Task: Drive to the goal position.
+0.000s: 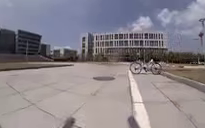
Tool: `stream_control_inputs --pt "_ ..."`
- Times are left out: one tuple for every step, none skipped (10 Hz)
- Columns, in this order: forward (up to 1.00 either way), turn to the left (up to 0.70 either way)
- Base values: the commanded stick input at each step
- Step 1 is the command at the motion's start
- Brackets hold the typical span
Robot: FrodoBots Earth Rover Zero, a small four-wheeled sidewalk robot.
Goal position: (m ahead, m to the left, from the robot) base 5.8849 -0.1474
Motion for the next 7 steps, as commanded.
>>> stream_control_inputs --pt "0.70 0.00" --pt "0.70 0.00" --pt "0.70 0.00" --pt "0.70 0.00" --pt "0.70 0.00" --pt "0.70 0.00" --pt "0.70 0.00"
